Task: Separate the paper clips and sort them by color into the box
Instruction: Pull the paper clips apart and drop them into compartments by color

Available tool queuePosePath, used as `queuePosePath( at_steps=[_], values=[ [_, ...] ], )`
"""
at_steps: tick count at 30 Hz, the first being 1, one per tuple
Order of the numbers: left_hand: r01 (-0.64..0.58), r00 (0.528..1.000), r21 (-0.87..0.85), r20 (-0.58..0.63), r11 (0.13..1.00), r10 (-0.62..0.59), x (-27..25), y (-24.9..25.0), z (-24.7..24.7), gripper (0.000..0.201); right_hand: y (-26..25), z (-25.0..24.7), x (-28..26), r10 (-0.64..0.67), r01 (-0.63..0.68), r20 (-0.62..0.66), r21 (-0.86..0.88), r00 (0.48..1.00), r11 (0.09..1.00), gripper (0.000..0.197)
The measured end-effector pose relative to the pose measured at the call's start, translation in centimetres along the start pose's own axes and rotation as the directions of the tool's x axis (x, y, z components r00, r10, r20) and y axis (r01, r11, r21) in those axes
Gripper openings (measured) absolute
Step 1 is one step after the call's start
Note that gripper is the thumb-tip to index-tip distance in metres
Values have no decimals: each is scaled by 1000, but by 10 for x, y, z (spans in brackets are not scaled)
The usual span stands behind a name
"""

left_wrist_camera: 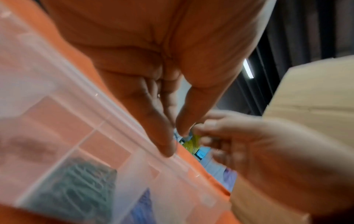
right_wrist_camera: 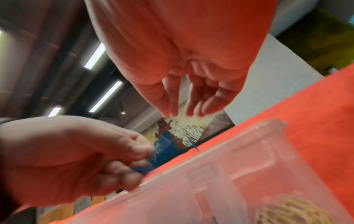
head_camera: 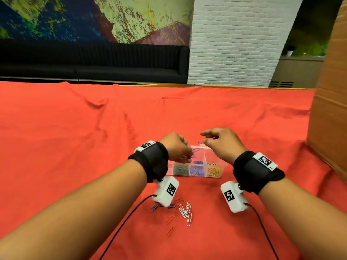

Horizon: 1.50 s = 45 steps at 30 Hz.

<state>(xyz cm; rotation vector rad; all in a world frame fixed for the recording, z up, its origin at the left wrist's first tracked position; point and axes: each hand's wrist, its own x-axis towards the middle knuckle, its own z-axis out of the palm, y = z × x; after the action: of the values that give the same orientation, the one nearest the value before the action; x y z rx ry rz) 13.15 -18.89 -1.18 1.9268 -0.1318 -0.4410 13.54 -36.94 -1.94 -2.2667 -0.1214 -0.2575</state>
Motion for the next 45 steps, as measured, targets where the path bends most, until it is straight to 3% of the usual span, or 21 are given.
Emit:
queuePosePath(
  at_steps=[3, 5, 7, 8, 10, 13, 17, 20, 21, 23, 25, 28, 30, 33, 35, 36, 38, 40, 42, 43, 45],
  values=[
    [-58, 996, 274, -43, 960, 73, 4, 2, -3, 10, -11, -5, -18, -115, 110, -34, -114, 993, 987, 6],
    [-191, 969, 447, -57, 874, 241, -9, 0, -14, 6, -20, -7, -41, -196, 217, 148, -140, 969, 966, 8],
    [-296, 927, 641, 15, 708, 374, -30, -7, -27, 3, -26, -5, -64, -231, 343, 410, -227, 883, 911, 6],
    [-304, 923, 735, 69, 606, 379, -43, -14, -31, 5, -27, -2, -73, -221, 409, 518, -281, 826, 868, 6],
    [-278, 949, 857, 177, 435, 260, -64, -32, -34, 15, -28, 10, -83, -193, 488, 636, -327, 747, 809, 11],
    [-219, 975, 934, 223, 282, 16, -82, -62, -27, 31, -30, 37, -84, -164, 521, 701, -332, 694, 787, 17],
    [-216, 975, 941, 221, 261, 11, -88, -80, -24, 19, -37, 72, -80, -115, 556, 742, -380, 660, 740, 11],
    [-223, 974, 944, 225, 244, 21, -91, -86, -24, 22, -40, 84, -83, -130, 602, 768, -373, 627, 706, 4],
    [-219, 975, 940, 223, 261, 12, -91, -85, -26, 22, -40, 84, -84, -121, 618, 786, -370, 606, 694, 5],
    [-197, 978, 905, 210, 377, 5, -89, -77, -33, 19, -43, 76, -85, -97, 611, 805, -360, 586, 705, 3],
    [-164, 983, 792, 182, 588, 29, -79, -63, -42, 13, -42, 60, -75, -120, 539, 748, -346, 652, 768, 3],
    [-139, 990, 491, 84, 860, 111, -55, -36, -48, 10, -32, 29, -39, -186, 408, 521, -350, 833, 843, 5],
    [-158, 987, 336, 12, 929, 163, -36, -20, -40, 7, -21, 11, -20, -183, 349, 412, -374, 893, 859, 6],
    [-171, 983, 187, -38, 967, 181, -13, -3, -21, 6, -8, -2, -3, -146, 315, 395, -407, 907, 857, 4],
    [-179, 979, 251, -47, 951, 197, 0, -1, -13, 12, -5, -12, 10, -127, 282, 367, -411, 922, 867, 8],
    [-196, 970, 407, -54, 892, 237, 3, -3, -14, 13, -3, -19, 19, -117, 268, 351, -419, 929, 867, 9],
    [-186, 932, 748, -71, 637, 355, 0, -11, -23, 22, 0, -32, 40, -75, 254, 360, -483, 930, 838, 11],
    [-103, 908, 904, -84, 414, 411, -9, -22, -37, 57, 1, -40, 60, -10, 262, 396, -587, 918, 766, 14],
    [4, 947, 923, -127, 385, 295, -17, -36, -53, 102, -1, -38, 78, 41, 282, 428, -661, 903, 695, 16],
    [33, 974, 915, -119, 402, 192, -19, -45, -59, 114, -3, -33, 85, 59, 296, 445, -683, 893, 668, 18],
    [20, 999, 899, -35, 437, 25, -20, -62, -64, 111, -9, -17, 98, 116, 317, 490, -707, 864, 632, 21]
  ],
)
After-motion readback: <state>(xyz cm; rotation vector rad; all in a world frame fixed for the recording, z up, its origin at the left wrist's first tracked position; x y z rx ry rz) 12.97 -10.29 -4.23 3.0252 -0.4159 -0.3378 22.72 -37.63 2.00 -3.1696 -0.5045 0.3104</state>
